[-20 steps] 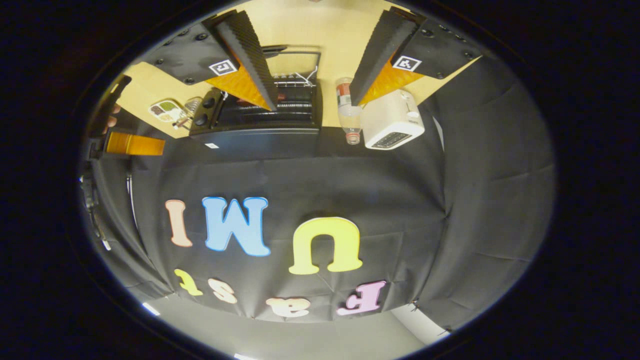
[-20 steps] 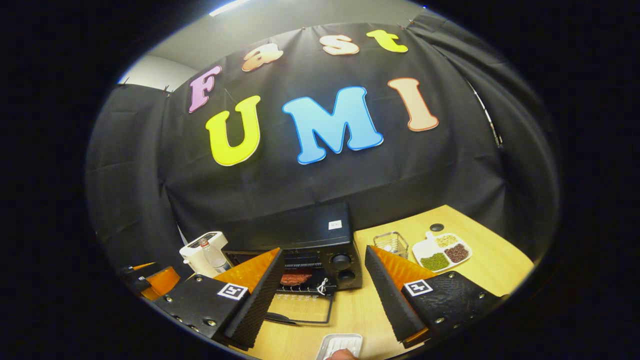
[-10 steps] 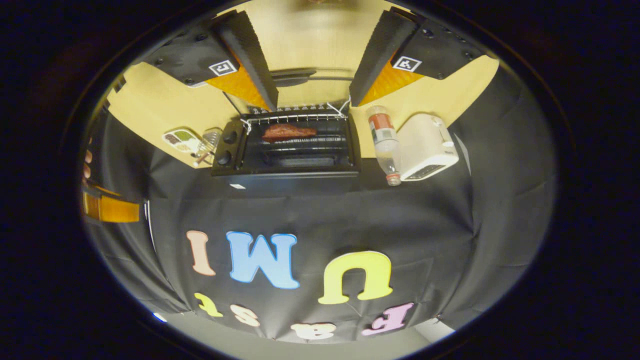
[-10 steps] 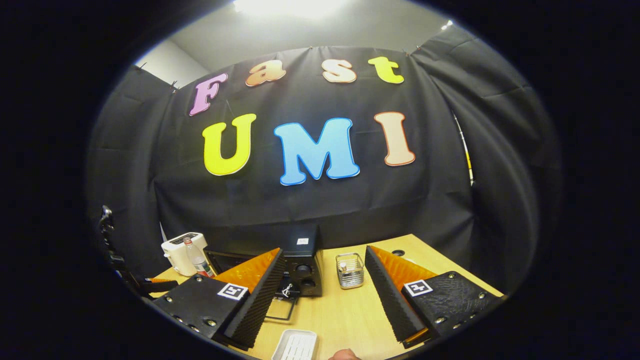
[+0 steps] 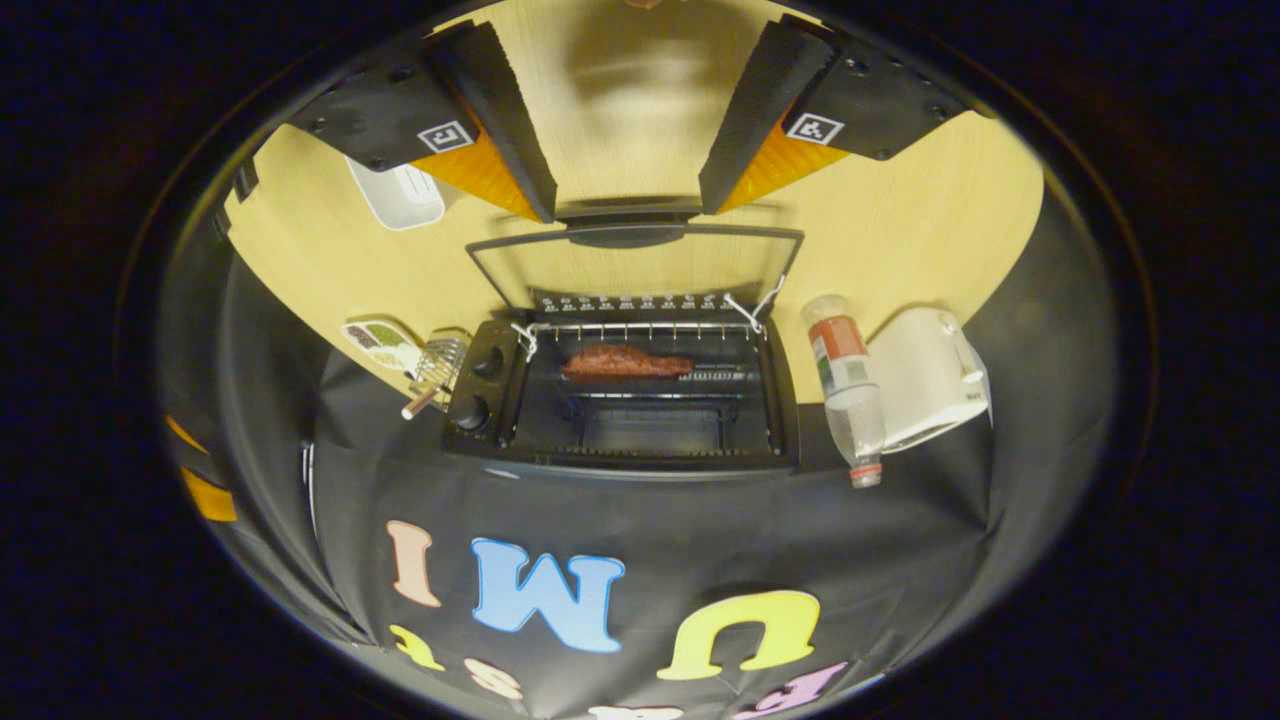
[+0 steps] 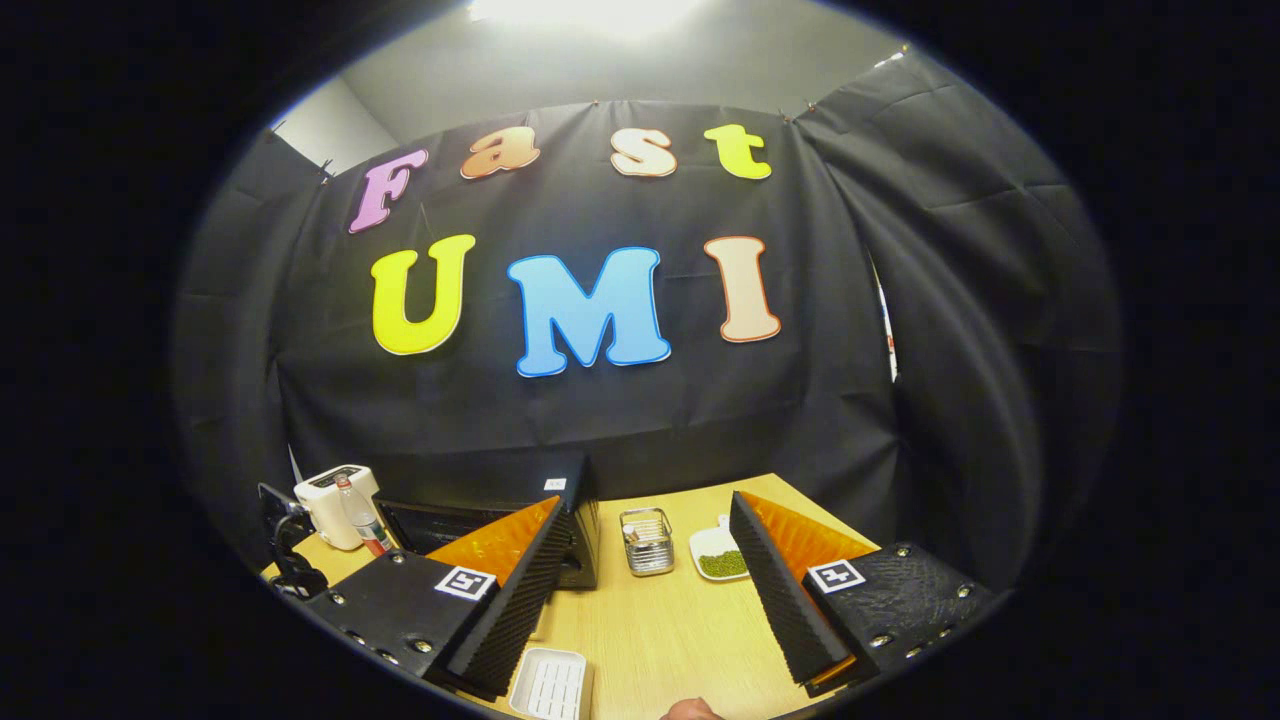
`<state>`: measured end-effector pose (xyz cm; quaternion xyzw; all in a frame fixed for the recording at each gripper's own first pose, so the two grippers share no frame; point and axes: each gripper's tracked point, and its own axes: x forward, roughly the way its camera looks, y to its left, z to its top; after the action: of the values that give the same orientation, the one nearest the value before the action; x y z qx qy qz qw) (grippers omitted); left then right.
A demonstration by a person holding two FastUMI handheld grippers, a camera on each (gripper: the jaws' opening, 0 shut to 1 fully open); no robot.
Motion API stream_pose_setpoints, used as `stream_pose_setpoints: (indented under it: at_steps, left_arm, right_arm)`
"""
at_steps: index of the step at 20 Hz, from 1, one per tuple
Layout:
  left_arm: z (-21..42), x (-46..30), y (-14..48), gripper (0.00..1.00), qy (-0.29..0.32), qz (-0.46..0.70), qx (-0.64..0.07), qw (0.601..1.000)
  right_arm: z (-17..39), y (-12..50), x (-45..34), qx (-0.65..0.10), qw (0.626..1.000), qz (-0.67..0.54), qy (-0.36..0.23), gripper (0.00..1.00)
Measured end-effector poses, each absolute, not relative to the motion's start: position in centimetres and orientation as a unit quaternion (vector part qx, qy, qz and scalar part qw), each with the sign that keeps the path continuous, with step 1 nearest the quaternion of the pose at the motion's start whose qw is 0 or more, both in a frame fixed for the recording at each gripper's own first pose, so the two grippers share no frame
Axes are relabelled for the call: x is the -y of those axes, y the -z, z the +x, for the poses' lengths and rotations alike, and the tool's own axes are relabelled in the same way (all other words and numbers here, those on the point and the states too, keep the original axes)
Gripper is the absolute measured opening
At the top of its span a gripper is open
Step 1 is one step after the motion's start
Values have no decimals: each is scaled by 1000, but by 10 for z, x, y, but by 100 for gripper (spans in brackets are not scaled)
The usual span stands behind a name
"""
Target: Open the electric oven with the left hand, put the food in, and close the electric oven.
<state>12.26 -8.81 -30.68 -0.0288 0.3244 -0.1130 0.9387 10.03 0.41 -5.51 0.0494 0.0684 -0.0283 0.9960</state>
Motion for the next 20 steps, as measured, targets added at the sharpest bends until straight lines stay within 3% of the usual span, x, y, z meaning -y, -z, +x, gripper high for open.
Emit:
stream_pose_setpoints:
  at_steps: [5,6,7,9,10,11,20]
  left_arm:
    - [125,96,341,100,109,-45,-368,922]
    - [126,98,345,92,110,-44,-371,921]
    - [128,100,349,98,112,-42,-375,919]
    - [133,102,356,98,113,-37,-380,917]
    - [135,103,359,92,112,-36,-384,916]
    - [136,105,362,100,112,-36,-388,914]
    - [153,107,374,100,100,2,-386,917]
  right_arm:
    - [92,51,7,-72,996,36,43,98]
    - [89,50,9,-73,996,34,46,98]
    - [87,49,10,-74,995,33,49,98]
    - [83,47,13,-74,995,28,57,98]
    - [82,48,15,-75,995,25,60,98]
    - [81,48,17,-76,995,24,63,98]
    - [74,43,31,-73,993,19,86,98]
